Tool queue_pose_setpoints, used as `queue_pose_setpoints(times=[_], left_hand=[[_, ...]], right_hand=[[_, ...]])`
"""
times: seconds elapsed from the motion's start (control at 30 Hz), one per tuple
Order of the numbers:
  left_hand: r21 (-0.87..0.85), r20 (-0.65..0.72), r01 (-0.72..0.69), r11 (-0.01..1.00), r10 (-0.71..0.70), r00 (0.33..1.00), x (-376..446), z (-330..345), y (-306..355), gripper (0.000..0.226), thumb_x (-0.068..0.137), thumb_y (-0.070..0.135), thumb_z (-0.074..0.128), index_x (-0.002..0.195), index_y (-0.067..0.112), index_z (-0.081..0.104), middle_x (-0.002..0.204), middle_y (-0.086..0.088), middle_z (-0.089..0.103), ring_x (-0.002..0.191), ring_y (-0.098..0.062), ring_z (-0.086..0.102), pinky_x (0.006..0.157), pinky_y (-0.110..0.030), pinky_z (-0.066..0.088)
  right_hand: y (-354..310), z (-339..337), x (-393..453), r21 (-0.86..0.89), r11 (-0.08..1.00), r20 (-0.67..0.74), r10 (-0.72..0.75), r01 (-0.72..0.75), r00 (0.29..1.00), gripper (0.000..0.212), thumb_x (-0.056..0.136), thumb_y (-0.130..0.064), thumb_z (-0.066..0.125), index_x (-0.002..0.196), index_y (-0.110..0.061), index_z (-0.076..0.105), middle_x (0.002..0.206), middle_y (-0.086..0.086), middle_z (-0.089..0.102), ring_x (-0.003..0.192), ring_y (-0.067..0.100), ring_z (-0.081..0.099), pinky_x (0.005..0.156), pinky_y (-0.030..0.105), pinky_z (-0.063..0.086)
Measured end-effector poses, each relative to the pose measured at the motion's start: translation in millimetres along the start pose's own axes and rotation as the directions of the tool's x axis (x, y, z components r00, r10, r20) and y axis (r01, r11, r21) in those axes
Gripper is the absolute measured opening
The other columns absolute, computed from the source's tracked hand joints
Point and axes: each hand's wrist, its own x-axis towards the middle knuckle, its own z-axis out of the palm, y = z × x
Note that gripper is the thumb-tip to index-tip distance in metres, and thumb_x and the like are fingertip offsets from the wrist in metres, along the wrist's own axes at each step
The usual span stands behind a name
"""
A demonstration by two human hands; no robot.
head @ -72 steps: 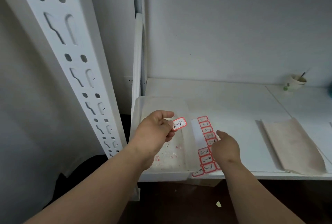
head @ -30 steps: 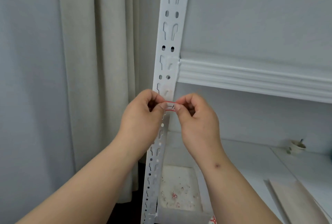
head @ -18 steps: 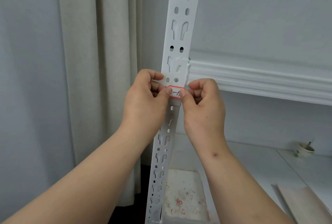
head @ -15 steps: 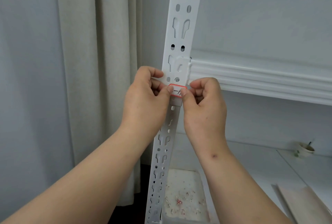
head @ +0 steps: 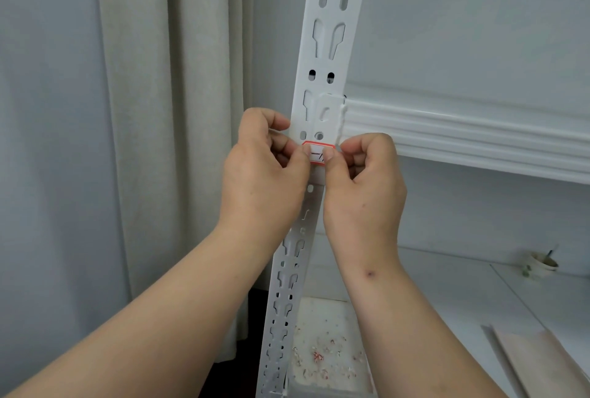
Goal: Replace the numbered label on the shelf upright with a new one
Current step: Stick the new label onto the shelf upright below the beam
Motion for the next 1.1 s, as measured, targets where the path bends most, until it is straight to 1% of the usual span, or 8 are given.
queue_pose_setpoints(times=[0.2, 0.4, 0.57, 0.67, 0.8, 0.87, 0.97, 1.1], left_hand=[[0.004, -0.014, -0.01, 1.0, 0.01, 1.0, -1.4, 2.2, -1.2, 0.03, 0.087, 0.013, 0.068, 0.098, 0.026, 0.043, 0.073, 0.005, 0.065, 0.064, -0.003, 0.056, 0.057, -0.006, 0.04], [0.02, -0.029, -0.037, 0.999, 0.038, 0.999, -1.1, 4.1, -3.1, 0.031, 0.087, 0.012, 0.068, 0.098, 0.027, 0.043, 0.072, 0.006, 0.065, 0.067, -0.005, 0.057, 0.059, -0.01, 0.042], [0.035, -0.044, -0.045, 0.998, 0.047, 0.998, -0.5, 5.6, -5.1, 0.031, 0.087, 0.013, 0.067, 0.097, 0.029, 0.043, 0.07, 0.007, 0.063, 0.062, -0.007, 0.056, 0.059, -0.017, 0.044], [0.05, -0.051, -0.068, 0.996, 0.07, 0.996, -0.8, 6.5, -6.0, 0.03, 0.087, 0.013, 0.067, 0.097, 0.028, 0.043, 0.07, 0.008, 0.063, 0.065, -0.008, 0.058, 0.061, -0.021, 0.046], [0.049, -0.057, -0.105, 0.993, 0.108, 0.993, -0.6, 7.9, -8.3, 0.03, 0.087, 0.014, 0.066, 0.098, 0.027, 0.042, 0.071, 0.008, 0.063, 0.068, -0.01, 0.058, 0.063, -0.025, 0.047], [0.054, -0.062, -0.124, 0.991, 0.127, 0.99, -0.5, 8.9, -9.7, 0.03, 0.087, 0.014, 0.067, 0.099, 0.027, 0.042, 0.072, 0.008, 0.062, 0.069, -0.009, 0.058, 0.063, -0.024, 0.047], [0.051, -0.088, -0.134, 0.99, 0.138, 0.986, -0.5, 8.7, -10.7, 0.035, 0.085, 0.012, 0.069, 0.099, 0.027, 0.041, 0.073, 0.007, 0.06, 0.071, -0.008, 0.057, 0.061, -0.017, 0.045], [0.004, -0.112, -0.099, 0.995, 0.099, 0.989, 2.5, 7.6, -14.5, 0.038, 0.082, 0.014, 0.074, 0.099, 0.027, 0.042, 0.077, 0.007, 0.052, 0.068, -0.011, 0.051, 0.063, -0.014, 0.043]], right_hand=[[0.0, 5.2, -1.2, -0.057, 0.998, -0.033, -0.032, 0.031, 0.999, 0.016, 0.088, -0.02, 0.063, 0.083, -0.023, 0.048, 0.08, -0.007, 0.06, 0.076, 0.016, 0.058, 0.068, 0.027, 0.046], [-1.1, 5.6, -0.5, -0.087, 0.996, -0.038, -0.036, 0.033, 0.999, 0.015, 0.087, -0.019, 0.062, 0.084, -0.023, 0.048, 0.082, -0.006, 0.061, 0.077, 0.017, 0.059, 0.068, 0.026, 0.044], [-2.0, 5.8, 0.6, -0.105, 0.994, -0.041, -0.029, 0.025, 0.999, 0.016, 0.087, -0.019, 0.062, 0.083, -0.024, 0.048, 0.08, -0.008, 0.059, 0.075, 0.014, 0.057, 0.066, 0.021, 0.041], [-1.8, 6.0, 0.1, -0.1, 0.995, -0.046, -0.029, 0.024, 0.999, 0.017, 0.087, -0.019, 0.062, 0.082, -0.024, 0.047, 0.079, -0.009, 0.059, 0.075, 0.014, 0.058, 0.066, 0.022, 0.043], [0.4, 5.6, -0.2, -0.096, 0.995, -0.047, -0.014, 0.01, 0.999, 0.019, 0.087, -0.022, 0.063, 0.082, -0.026, 0.046, 0.077, -0.011, 0.058, 0.072, 0.011, 0.056, 0.062, 0.012, 0.038], [1.8, 4.7, 0.2, -0.09, 0.996, -0.049, -0.009, 0.004, 0.999, 0.018, 0.086, -0.023, 0.064, 0.082, -0.026, 0.046, 0.076, -0.009, 0.058, 0.071, 0.011, 0.056, 0.061, 0.011, 0.038], [3.0, 3.8, 1.0, -0.08, 0.997, -0.05, 0.003, -0.007, 0.999, 0.017, 0.086, -0.024, 0.064, 0.082, -0.025, 0.047, 0.075, -0.009, 0.058, 0.07, 0.009, 0.056, 0.061, 0.011, 0.038], [3.0, 3.2, 0.8, -0.074, 0.997, -0.047, 0.015, -0.018, 0.999, 0.019, 0.087, -0.026, 0.064, 0.078, -0.027, 0.047, 0.073, -0.01, 0.058, 0.068, 0.006, 0.055, 0.06, 0.012, 0.038]])
